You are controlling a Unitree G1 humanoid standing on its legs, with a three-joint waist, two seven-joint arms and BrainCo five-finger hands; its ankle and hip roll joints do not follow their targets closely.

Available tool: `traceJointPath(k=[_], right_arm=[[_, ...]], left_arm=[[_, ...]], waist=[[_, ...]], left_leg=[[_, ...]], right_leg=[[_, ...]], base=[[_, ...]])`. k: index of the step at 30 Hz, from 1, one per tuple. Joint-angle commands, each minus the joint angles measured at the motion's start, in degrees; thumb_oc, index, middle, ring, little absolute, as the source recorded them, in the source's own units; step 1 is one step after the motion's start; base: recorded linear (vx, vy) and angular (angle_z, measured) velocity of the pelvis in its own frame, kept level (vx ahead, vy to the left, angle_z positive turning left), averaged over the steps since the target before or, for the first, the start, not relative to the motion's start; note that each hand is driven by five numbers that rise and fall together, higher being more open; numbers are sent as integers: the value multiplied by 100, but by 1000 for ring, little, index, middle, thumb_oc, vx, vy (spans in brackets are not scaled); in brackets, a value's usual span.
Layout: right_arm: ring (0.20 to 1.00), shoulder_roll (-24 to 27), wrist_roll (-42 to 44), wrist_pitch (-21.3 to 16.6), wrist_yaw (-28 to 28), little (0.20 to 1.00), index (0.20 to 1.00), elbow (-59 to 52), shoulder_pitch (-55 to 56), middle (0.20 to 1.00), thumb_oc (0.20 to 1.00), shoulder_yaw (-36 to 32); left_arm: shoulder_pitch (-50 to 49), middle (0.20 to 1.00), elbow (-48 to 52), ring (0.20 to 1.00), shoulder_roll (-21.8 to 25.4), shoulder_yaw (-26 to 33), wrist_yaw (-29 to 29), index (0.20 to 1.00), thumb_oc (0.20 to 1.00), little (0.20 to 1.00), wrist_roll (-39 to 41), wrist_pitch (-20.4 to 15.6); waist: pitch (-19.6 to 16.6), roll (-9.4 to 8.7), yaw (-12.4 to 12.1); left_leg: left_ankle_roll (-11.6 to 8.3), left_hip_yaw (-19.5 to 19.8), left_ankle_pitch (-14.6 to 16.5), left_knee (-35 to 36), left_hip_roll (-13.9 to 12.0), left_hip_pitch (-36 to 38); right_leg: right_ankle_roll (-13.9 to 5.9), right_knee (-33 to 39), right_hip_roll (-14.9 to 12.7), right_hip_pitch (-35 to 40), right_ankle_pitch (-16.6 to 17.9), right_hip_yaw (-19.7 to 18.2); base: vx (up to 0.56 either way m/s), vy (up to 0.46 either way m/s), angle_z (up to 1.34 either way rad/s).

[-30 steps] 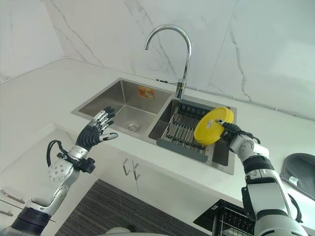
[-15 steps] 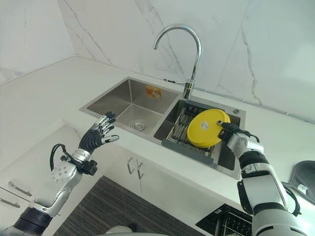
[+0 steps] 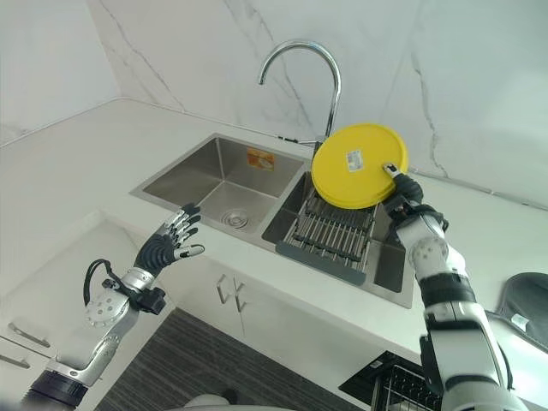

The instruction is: Place the dishes in the dishwasher.

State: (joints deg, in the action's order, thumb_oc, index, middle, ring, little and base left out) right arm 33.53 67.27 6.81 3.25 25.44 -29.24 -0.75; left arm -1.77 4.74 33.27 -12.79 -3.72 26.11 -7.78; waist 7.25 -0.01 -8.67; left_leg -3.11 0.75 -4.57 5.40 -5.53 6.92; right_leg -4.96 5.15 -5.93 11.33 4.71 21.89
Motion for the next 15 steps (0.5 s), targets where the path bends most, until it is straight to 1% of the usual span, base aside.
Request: traceJointPath(k=[1,2,3,5,6,7,8,9,11,12,13,14,15], right_arm=[[200,-8,353,-757,-97,200,200,-709,-343,200,200,-317],[200,-349,302,-868,-9,200,200,-1657,283,200,200,-443],[200,-534,273,-927,-51,200,200,-2121,691,200,200,-516],[200,-735,207,-970,-155,200,200,-2530,1040,200,200,-546],[200,-838,127,-1004,-260,200,200,-2701,1159,200,200,-550],[200,-987,-106,-1047,-310,200,200,-2883,1309,200,200,-532],[200,-1046,-293,-1111,-329,200,200,-2968,1388,200,200,-505],[200,-1072,-258,-1092,-368,200,200,-3179,1507,200,200,-513],[200,-1174,-372,-1139,-411,200,200,-3421,1753,200,200,-598],[200,-1292,-339,-1132,-520,200,200,-3567,1958,200,200,-792],[200,-1319,-266,-1090,-543,200,200,-3692,2064,200,200,-913],[200,-1347,-170,-1027,-578,200,200,-3904,2242,200,200,-1029],[200,-1357,-184,-1010,-616,200,200,-3960,2318,200,200,-1059]], left_arm=[[15,1000,263,1000,22,214,-83,1000,1000,1000,279,-540],[-171,1000,321,1000,-119,396,-156,1000,1000,1000,383,-631],[-253,1000,354,1000,-224,484,-192,1000,1000,1000,406,-736],[-321,1000,421,1000,-368,581,-163,1000,1000,1000,427,-813],[-364,1000,471,1000,-467,645,-136,1000,1000,1000,472,-878],[-416,1000,533,1000,-571,712,-73,1000,1000,1000,436,-967],[-427,1000,607,1000,-644,743,-4,1000,1000,1000,304,-1015],[-402,1000,663,1000,-683,758,88,1000,1000,1000,142,-1114],[-286,1000,600,1000,-658,822,37,1000,1000,1000,181,-1178],[-125,1000,592,1000,-654,883,-28,1000,1000,1000,199,-1077],[-115,1000,617,1000,-656,918,-98,1000,1000,1000,156,-1041],[-144,1000,646,1000,-644,926,-199,1000,1000,1000,93,-1000],[-171,1000,667,1000,-641,926,-243,1000,1000,1000,67,-961]], waist=[[-121,-62,70],[-94,-30,195],[-64,-20,266],[-13,-34,292],[30,-67,301],[123,-122,288],[189,-151,279],[245,-149,332],[279,-80,553],[318,-76,723],[352,-80,789],[408,-90,866],[424,-88,888]], left_leg=[[-118,-464,671,-40,-45,299],[-119,-513,641,-40,-56,304],[-119,-558,603,-40,-61,311],[-131,-490,614,-147,-47,319],[-139,-373,711,-404,-5,244],[-135,-183,797,-918,110,38],[-114,-39,849,-1228,212,-81],[-52,-46,965,-1213,274,-110],[29,-354,950,-774,213,115],[76,-340,934,-411,240,311],[101,-197,937,-278,331,373],[145,-23,947,-164,490,431],[161,46,943,-108,549,449]], right_leg=[[-77,-15,91,-83,-525,-554],[-71,-15,118,-162,-491,-725],[-75,-15,108,-196,-462,-790],[-83,-15,69,-210,-423,-849],[-82,-15,23,-230,-386,-921],[-75,-15,-59,-272,-282,-1044],[-81,-15,-110,-285,-225,-1123],[-150,-15,-204,-348,-132,-1185],[-332,-15,-389,-475,-4,-1226],[-545,-15,-595,-703,204,-1276],[-622,-15,-694,-814,355,-1368],[-673,-69,-822,-977,540,-1450],[-676,-92,-855,-1033,601,-1469]], base=[[-49,-119,-28],[-102,-60,-26],[-136,5,-6],[-126,78,-23],[-205,153,-44],[-263,251,-38],[-310,394,-76],[-252,468,-99],[-232,523,-89],[-210,497,-26],[-217,530,11],[-162,408,-1],[-165,396,-17]])
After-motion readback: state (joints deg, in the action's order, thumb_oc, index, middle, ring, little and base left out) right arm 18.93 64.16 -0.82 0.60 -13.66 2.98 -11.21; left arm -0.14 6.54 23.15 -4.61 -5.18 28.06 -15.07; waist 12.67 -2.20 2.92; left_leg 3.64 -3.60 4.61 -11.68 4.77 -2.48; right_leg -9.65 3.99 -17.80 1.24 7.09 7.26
